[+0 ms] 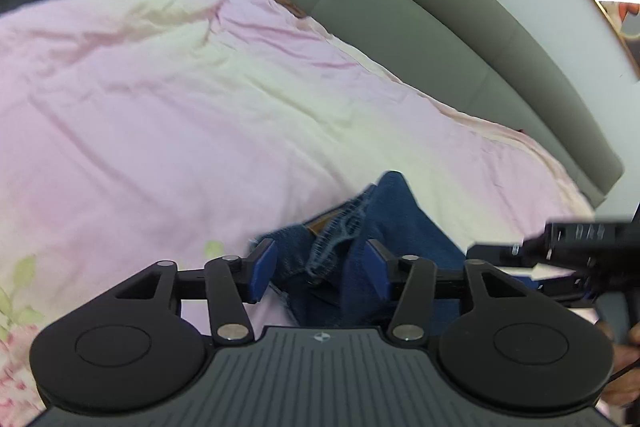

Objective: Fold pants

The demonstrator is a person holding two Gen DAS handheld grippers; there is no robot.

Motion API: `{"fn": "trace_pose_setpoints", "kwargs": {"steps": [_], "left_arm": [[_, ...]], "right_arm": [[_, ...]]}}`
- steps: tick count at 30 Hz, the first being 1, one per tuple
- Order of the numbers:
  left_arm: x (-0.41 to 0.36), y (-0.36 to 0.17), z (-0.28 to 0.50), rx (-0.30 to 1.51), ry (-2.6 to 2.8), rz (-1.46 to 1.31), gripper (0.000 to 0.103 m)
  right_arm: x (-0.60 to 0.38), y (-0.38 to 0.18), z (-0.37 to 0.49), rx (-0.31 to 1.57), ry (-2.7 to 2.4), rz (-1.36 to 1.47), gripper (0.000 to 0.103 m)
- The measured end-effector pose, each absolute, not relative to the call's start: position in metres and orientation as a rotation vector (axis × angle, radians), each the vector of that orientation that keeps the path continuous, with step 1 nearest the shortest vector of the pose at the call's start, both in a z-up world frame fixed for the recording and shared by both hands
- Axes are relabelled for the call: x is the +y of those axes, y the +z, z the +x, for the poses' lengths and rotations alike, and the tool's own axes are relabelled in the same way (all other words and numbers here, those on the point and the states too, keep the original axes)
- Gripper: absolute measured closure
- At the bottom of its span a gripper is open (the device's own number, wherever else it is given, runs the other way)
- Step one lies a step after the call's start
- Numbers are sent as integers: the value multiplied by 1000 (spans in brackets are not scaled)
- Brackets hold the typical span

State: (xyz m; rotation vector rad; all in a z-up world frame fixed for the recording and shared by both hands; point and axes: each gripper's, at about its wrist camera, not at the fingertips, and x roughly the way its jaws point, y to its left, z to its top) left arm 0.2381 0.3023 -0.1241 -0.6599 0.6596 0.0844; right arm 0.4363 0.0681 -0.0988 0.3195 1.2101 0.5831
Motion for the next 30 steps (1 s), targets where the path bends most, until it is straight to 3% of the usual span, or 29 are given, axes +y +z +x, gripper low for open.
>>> {"fn": "trace_pose_setpoints", "kwargs": {"steps": [6,14,16,17,19,21,26,30], "left_arm": [[304,-120,250,706,9,-707,23],[273,-134,267,831,-35,-645,20],[265,-138,270,850,-22,-614,44],[263,-139,272,863,-11,-593,72],[257,-132,272,848,-15,-546,81],[248,-113,270,804,-62,-469,86],[222,-65,281,733,-172,-259,86],[240,-69,300,773,-140,-273,87]], "right_arm": [[5,-101,416,1141,534,185,58],[-54,-140,383,1137,492,101,58],[-62,-150,378,1142,497,104,58],[-64,-154,377,1143,498,102,58],[-67,-160,375,1144,503,108,58],[-67,-160,376,1138,510,124,58],[-60,-147,371,1048,569,82,59],[-52,-139,368,982,625,68,60]]}}
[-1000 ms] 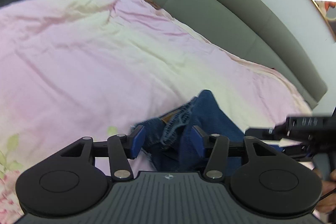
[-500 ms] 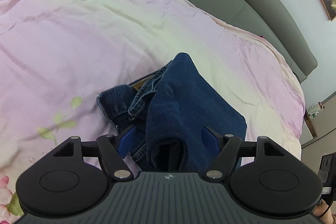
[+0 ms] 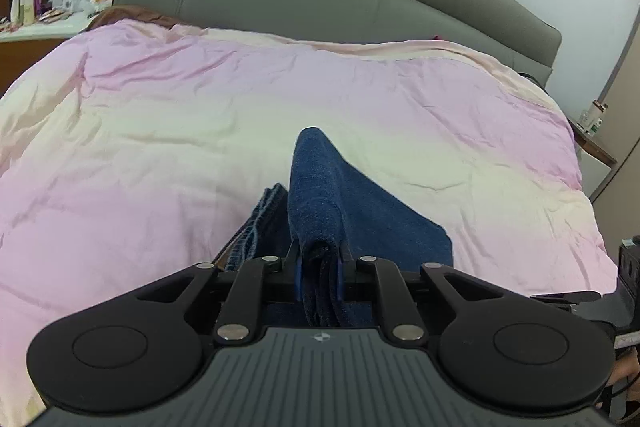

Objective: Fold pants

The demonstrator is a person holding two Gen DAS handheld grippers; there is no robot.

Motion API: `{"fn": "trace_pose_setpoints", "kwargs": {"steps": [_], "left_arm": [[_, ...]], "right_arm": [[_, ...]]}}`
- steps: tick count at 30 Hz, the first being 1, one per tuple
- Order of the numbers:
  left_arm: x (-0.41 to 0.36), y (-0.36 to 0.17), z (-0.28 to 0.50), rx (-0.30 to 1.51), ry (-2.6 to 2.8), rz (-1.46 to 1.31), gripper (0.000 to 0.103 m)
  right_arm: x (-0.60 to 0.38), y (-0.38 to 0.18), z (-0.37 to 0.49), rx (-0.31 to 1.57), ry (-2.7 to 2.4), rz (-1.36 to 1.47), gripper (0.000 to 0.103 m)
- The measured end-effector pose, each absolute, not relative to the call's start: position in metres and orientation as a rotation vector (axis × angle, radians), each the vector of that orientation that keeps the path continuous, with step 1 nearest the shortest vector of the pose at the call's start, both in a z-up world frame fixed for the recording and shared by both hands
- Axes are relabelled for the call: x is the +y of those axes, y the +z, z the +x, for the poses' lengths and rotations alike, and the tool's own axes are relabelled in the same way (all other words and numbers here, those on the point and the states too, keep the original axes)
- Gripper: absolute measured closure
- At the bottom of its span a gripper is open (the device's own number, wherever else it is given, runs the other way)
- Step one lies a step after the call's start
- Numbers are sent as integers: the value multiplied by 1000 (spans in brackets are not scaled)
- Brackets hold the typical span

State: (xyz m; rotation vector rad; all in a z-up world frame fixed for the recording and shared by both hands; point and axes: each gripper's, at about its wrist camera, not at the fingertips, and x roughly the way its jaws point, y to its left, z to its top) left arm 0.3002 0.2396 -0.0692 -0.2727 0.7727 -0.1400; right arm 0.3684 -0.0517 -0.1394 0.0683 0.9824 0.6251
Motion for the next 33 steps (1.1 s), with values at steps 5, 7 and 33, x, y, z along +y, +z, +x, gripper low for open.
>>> {"fn": "trace_pose_setpoints", "kwargs": {"steps": [5,7,33], "left_arm": [[284,-134,306,918,-67,-426,86],[302,-159,303,939,-42,-538,86],[335,-182,283,831,103,-779,10]], "right_arm": [[-39,-153,372,991,669,61,60],[-31,-167,375,1017,664,41,60],[-70,-194,363,1055,507,403,30]]}}
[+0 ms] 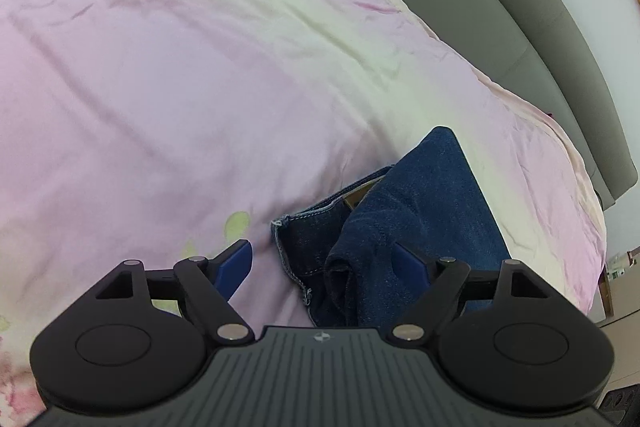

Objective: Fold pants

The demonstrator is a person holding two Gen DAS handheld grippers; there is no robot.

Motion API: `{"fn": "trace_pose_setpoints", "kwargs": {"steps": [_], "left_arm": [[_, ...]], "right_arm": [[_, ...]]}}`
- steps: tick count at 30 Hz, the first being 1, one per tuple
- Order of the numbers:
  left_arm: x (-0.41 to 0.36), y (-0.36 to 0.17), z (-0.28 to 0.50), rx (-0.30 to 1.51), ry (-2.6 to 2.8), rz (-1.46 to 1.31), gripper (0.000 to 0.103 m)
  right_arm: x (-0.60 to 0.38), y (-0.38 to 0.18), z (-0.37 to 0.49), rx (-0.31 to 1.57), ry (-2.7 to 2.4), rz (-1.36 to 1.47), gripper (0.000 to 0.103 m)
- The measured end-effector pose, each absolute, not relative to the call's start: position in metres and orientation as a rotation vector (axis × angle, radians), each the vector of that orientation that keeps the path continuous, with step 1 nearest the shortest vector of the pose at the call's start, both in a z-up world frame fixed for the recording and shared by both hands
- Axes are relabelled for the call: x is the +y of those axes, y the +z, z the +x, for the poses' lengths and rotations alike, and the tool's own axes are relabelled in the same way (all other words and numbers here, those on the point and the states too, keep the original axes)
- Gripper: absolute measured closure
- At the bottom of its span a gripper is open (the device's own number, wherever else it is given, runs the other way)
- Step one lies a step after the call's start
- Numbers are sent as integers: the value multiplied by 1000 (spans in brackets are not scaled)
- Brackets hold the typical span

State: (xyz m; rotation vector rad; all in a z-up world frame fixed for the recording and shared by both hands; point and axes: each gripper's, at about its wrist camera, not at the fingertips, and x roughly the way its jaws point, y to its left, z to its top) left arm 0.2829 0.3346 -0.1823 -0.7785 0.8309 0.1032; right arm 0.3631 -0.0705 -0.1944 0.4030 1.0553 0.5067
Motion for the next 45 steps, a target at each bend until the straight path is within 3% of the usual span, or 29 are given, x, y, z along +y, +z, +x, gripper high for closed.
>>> {"fn": "trace_pose_setpoints", "kwargs": {"steps": [8,14,23,33,45], "left_arm": [[335,-213,300,794,41,-793,9],[327,-215,317,817,-7,-709,26],[316,-209,323,842,-14,-613,44],[301,-178,306,827,31,-520,71],[307,-123,204,796,157,-519,74]], "right_arm": [[-93,-233,380,1109,457,670,36],[-92,-257,395,1123,466,766,53],[-76,-267,404,1086,480,772,51],[-73,-232,411,1107,516,709,81],[-48,-156,385,1128,735,587,88]]}}
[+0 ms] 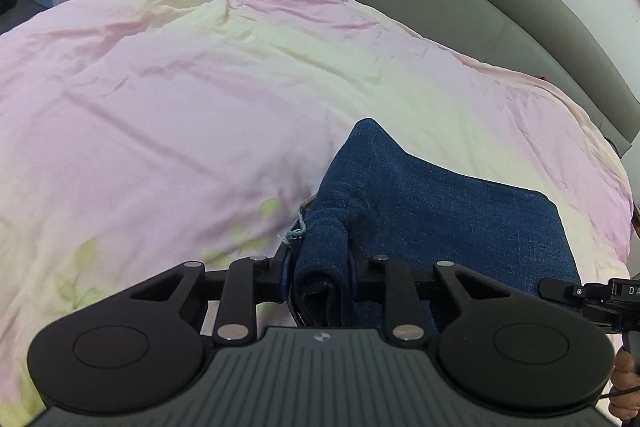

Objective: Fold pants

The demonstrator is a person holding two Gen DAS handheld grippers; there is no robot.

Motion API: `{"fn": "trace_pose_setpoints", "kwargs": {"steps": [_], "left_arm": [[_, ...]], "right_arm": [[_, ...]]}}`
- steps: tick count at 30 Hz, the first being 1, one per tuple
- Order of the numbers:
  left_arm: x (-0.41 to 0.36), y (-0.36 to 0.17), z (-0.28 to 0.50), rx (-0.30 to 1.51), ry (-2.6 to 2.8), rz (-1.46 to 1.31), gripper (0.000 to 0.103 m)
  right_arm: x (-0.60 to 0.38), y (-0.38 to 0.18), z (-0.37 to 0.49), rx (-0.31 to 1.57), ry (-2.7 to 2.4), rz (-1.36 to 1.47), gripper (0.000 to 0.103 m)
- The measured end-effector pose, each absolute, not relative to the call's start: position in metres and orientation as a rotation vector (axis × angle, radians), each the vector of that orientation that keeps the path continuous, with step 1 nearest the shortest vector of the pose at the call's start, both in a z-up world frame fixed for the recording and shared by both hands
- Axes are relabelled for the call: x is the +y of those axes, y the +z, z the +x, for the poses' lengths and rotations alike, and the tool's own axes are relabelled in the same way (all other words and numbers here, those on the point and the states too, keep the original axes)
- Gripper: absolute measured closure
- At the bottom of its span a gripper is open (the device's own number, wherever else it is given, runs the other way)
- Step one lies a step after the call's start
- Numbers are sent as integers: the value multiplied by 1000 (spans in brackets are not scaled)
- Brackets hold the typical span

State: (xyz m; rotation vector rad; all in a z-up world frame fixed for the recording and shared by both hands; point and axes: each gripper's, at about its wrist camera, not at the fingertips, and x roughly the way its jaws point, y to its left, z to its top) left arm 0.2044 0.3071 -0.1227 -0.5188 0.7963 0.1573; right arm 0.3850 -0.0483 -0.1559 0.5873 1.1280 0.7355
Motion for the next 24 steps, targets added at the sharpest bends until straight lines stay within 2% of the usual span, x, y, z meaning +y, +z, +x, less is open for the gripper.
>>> {"fn": "trace_pose_setpoints", "kwargs": {"steps": [6,14,21,24], "left_arm": [[297,-131,152,755,207,-613,75],[285,-170,153,780,238,-682,74],[282,-188,168,849,236,-645,67],[277,-189,176,883,252,-617,63]], "right_arm": [[-41,-157,373,1181,829,532,88],[-52,-183,381,1232,772,476,87],[-53,-233,378,1281,665,468,76],[-49,-241,377,1275,635,465,75]]}}
